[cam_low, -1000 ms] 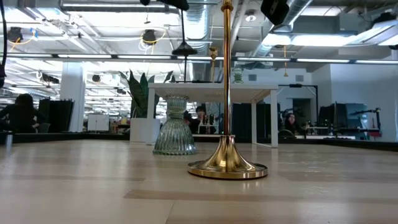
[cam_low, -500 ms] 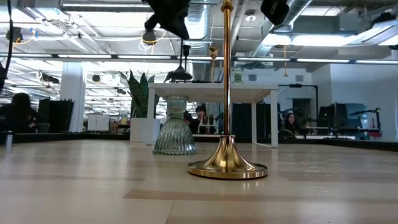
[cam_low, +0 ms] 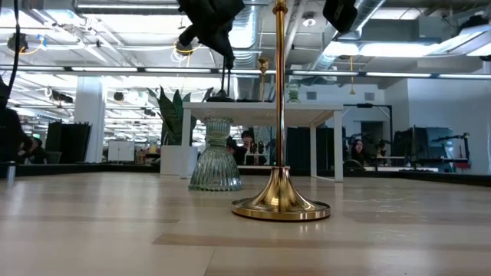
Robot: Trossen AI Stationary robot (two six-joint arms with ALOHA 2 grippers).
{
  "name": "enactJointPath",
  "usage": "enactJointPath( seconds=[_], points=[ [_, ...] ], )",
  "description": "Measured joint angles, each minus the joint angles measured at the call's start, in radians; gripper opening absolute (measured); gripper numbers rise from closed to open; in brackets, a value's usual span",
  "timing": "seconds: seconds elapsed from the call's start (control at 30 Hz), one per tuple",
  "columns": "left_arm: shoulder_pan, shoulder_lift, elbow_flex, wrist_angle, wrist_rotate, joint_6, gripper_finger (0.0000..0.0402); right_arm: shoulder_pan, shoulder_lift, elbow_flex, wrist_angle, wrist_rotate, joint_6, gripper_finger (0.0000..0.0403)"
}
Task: Pick & Place candle stick holders
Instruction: Align the black candle holder on the shelf with the other black candle holder, then align the gold candle holder on the shelf with the other gold candle holder
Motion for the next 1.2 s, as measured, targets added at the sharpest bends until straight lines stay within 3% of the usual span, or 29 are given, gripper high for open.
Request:
enactJointPath(
  seconds=[0.27, 0.53, 1.2],
  points=[
    [0.000, 0.000, -0.037, 0.016, 0.002, -0.027, 0.0013, 0.000, 0.000, 0.000, 0.000, 0.000, 0.000, 0.0000],
    [0.003, -0.006, -0.110, 0.131, -0.005, -0.034, 0.0015, 0.000, 0.000, 0.000, -0.001, 0.000, 0.000, 0.0000],
    [0.001, 0.000, -0.121, 0.156, 0.006, -0.023, 0.0133, 0.000, 0.000, 0.000, -0.009, 0.000, -0.019, 0.0000]
  ],
)
